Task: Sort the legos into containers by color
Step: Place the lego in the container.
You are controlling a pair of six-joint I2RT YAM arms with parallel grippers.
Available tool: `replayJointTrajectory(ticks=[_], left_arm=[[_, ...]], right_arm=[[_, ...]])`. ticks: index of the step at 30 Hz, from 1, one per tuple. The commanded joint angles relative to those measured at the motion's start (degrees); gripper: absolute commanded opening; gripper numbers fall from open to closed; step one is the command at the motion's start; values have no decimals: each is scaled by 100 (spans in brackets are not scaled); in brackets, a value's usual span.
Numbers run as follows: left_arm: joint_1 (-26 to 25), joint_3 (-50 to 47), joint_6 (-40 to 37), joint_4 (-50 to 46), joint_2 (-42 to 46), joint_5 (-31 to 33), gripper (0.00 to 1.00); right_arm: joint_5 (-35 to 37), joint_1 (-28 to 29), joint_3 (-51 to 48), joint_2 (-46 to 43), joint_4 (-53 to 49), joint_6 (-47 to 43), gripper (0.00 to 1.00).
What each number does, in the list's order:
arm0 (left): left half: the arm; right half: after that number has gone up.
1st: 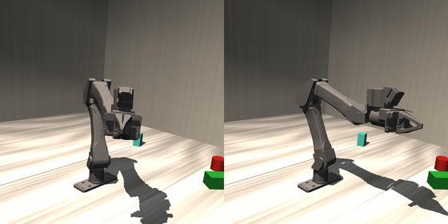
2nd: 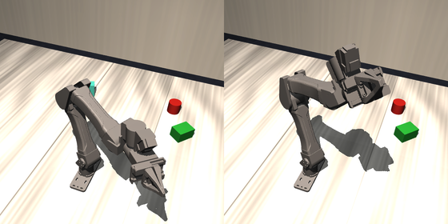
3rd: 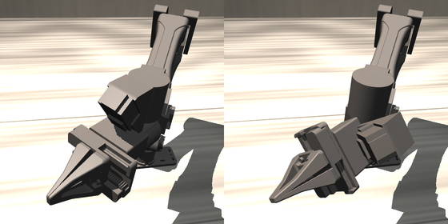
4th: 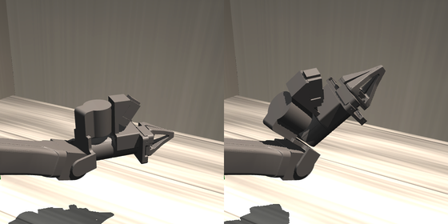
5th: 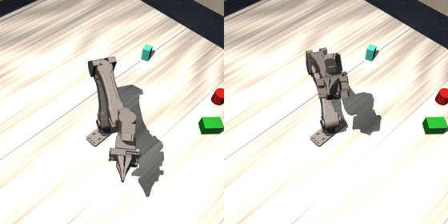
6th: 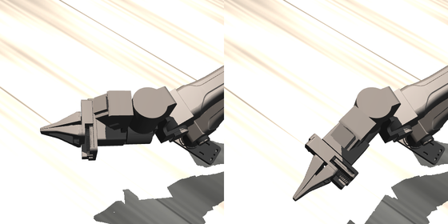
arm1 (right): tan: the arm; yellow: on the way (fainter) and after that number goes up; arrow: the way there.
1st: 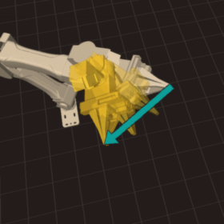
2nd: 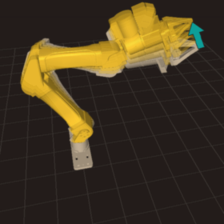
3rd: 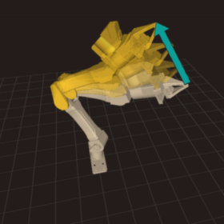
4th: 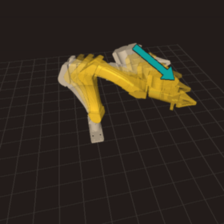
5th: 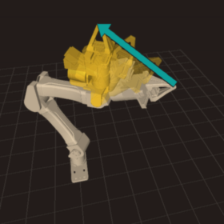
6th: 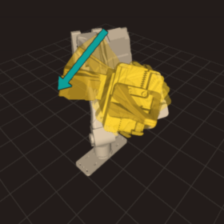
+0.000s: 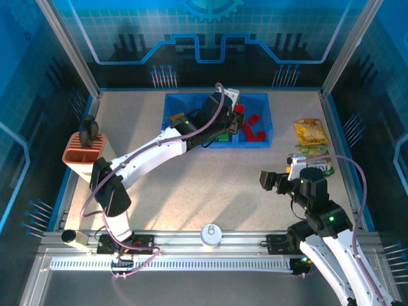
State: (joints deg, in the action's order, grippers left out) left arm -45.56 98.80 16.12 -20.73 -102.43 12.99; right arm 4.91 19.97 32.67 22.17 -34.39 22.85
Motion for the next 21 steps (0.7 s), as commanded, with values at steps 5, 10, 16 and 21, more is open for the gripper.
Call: replayJointTrajectory(ticks=[5, 10, 16, 21], left_arm=[[-14, 463, -290, -87, -340, -56, 12], [3, 602, -403, -97, -513, -43, 11], [25, 810, -458, -127, -739, -103, 11], [47, 981, -471, -166, -974, -147, 12]], right_arm=[[26, 86, -93, -132, 132, 2, 100], [2, 86, -163, -136, 164, 14, 100], [77, 93, -199, -175, 155, 18, 100], [93, 99, -243, -195, 182, 35, 100]])
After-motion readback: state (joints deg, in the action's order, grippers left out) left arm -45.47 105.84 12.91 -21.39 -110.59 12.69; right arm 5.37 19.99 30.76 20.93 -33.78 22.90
